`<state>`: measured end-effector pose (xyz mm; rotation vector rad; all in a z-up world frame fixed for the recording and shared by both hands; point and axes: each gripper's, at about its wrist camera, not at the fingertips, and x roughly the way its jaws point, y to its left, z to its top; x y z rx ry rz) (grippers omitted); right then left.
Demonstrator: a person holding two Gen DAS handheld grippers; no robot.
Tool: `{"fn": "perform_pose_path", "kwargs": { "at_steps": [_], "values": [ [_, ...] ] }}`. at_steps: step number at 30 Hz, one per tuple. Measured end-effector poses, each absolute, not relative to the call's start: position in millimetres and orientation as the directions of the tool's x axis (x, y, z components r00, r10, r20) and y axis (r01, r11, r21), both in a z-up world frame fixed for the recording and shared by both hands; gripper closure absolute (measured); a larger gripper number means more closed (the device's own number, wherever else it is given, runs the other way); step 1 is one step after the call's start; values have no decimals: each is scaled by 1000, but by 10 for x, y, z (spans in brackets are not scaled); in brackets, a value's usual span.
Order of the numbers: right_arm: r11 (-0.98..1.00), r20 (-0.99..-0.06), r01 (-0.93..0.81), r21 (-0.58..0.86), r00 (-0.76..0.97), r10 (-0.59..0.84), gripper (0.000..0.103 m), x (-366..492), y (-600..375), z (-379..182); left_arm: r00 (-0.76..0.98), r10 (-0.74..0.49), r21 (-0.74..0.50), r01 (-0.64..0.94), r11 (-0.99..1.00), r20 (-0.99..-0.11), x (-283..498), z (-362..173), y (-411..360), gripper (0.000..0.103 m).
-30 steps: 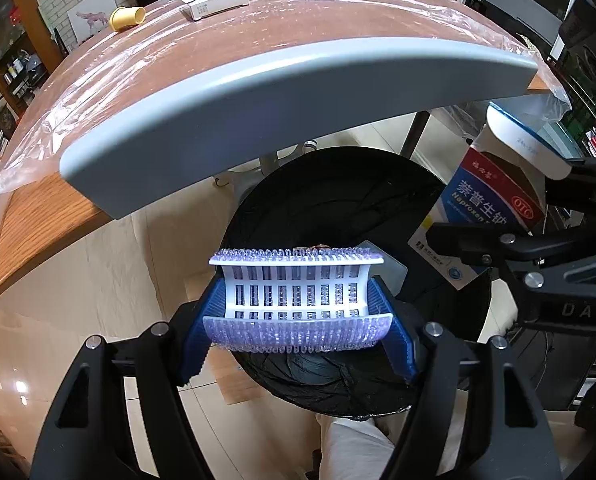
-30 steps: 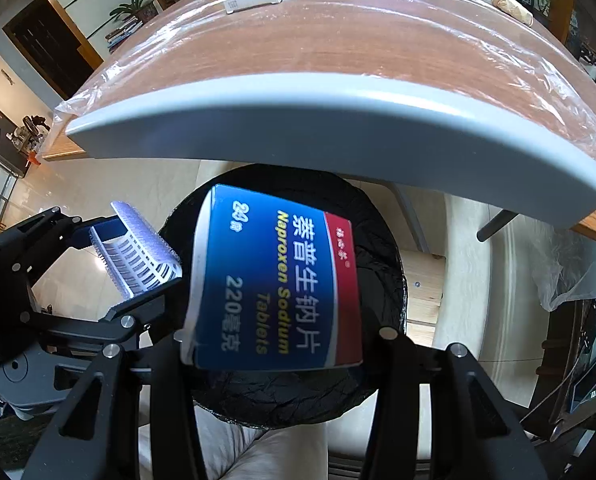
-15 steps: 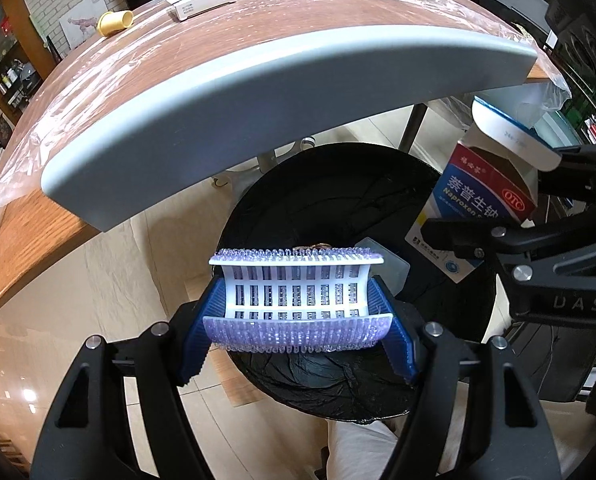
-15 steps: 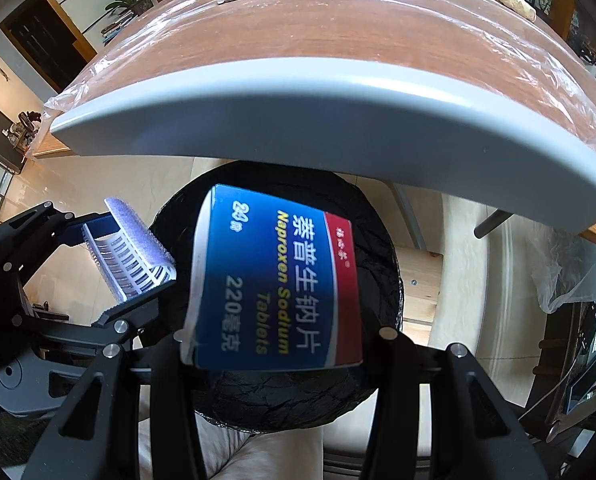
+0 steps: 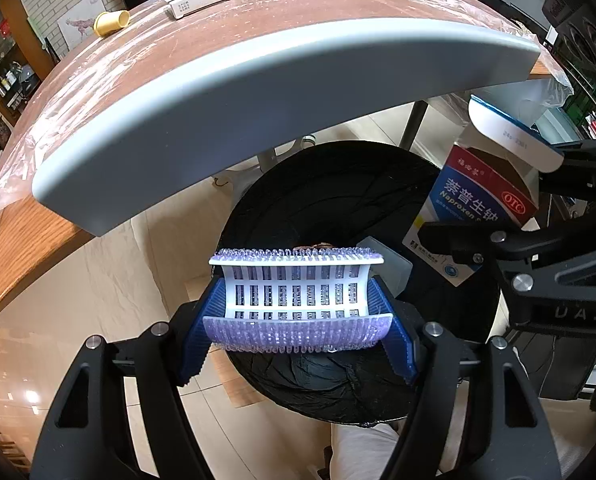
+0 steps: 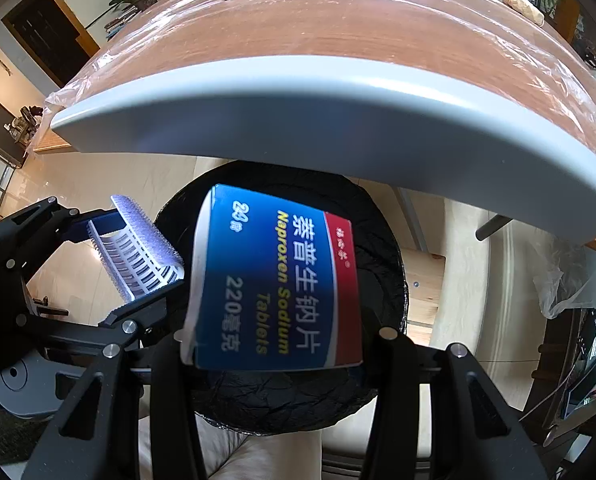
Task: Collect trash
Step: 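Open both tools to drop the rack and medicine box into the bin, then move both tools back over the table toward the remaining trash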
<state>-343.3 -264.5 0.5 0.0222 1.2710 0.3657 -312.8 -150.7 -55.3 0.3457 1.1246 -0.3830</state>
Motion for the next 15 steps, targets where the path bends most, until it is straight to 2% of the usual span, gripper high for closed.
{"fn": "perform_pose_path", "kwargs": {
  "at_steps": [6,9,15],
  "values": [
    [938,-918,-251,241,254,304,56,-3443,-2671,20,374,-156,46,479,877,-914,-3133,-539,-1512,31],
    [939,-910,-228,258,269,315,38,-3451,-2721,54,379,-168,32,467,884,-910,-3129,-520,-1491,30],
    [937,-902,-216,274,279,328,36,-3491,-2799,131,388,-170,30,459,888,-906,-3150,-481,-1442,27]
  ]
}}
